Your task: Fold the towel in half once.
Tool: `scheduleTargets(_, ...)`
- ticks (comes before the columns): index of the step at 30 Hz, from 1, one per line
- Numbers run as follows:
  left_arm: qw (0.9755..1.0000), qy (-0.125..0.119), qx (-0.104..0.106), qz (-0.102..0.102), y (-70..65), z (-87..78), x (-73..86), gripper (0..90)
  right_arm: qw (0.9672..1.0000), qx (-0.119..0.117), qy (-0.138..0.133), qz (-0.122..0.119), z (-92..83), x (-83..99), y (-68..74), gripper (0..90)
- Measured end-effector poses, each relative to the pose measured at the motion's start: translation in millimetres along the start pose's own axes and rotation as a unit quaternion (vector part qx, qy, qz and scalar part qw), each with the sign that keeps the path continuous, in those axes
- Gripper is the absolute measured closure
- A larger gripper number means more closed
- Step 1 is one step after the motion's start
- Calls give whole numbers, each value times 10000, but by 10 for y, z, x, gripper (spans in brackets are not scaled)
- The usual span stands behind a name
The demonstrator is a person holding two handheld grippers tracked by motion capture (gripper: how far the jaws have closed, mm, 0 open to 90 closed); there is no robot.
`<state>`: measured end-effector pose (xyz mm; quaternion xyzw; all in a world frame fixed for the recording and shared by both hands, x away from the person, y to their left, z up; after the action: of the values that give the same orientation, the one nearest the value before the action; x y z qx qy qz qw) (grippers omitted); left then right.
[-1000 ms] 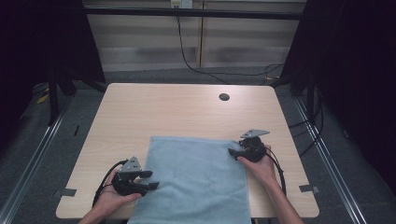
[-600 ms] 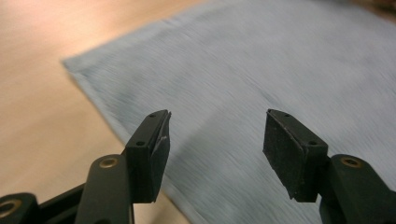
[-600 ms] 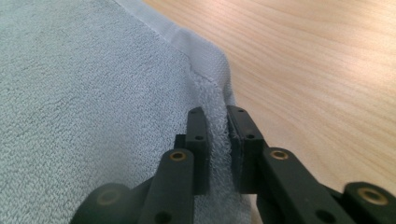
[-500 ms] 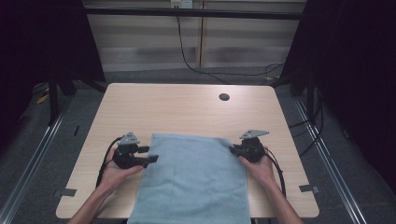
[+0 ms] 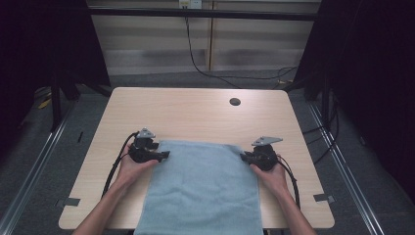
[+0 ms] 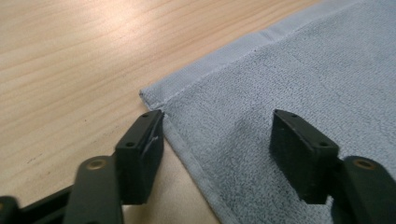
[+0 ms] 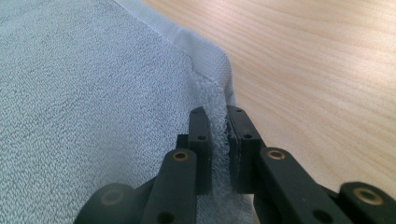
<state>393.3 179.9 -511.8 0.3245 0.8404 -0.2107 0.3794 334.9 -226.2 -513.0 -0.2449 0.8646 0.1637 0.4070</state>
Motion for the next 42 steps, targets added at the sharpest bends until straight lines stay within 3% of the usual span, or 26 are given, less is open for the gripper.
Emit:
scheduleTargets(4,9995,-15,-171,256,-48,22,10,315,10000,20,-2,1,-1,2,6,815)
scheduleTargets(7,9991,-243,23,341,-76,19,42,497,10000,6,-17,39,-2,5,1,815)
scheduleTargets(10,9989,-270,61,379,-108,24,47,572,10000,-1,-53,47,-3,14,10,809)
scheduleTargets(13,9988,-284,278,293,-107,10,57,709,9999,-6,-38,102,-6,13,13,811)
scheduleTargets(16,9985,-267,473,33,-95,1,69,817,9996,-132,-63,228,-3,13,-5,819)
scheduleTargets(20,9981,-250,551,-75,-60,-48,82,833,9988,-309,-71,380,-18,8,-17,827)
scheduleTargets(25,9961,-433,725,-253,-44,-179,80,837,9961,-562,-403,550,-120,-110,-15,843)
scheduleTargets(28,9950,-641,737,-215,-23,-329,-9,837,9940,-654,-658,587,-200,-220,-7,846)
scheduleTargets(31,9913,-1022,776,-284,4,-513,-105,839,9922,-685,-846,614,-264,-349,-15,849)
scheduleTargets(34,9894,-1177,791,-303,31,-622,-182,840,9889,-733,-1119,647,-319,-532,-44,849)
scheduleTargets(37,9884,-1320,716,-250,69,-720,-328,840,9875,-739,-1275,565,-367,-738,-43,850)
scheduleTargets(40,9841,-1592,719,-314,100,-813,-495,841,9858,-750,-1430,459,-410,-940,-16,850)
scheduleTargets(42,9834,-1670,657,-278,115,-849,-600,841,9844,-767,-1531,407,-429,-1060,-1,851)
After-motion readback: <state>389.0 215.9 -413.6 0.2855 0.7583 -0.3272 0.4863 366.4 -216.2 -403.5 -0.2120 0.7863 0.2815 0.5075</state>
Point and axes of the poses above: each handheld gripper's, and its own axes: z roughly forward along the jaws, x roughly out of its underside, y roughly to its left, the point moved 1 cm from there along z, roughly forward along the jaws, and after that the axes turned 5 degrees about -y, right-handed, at the moved point
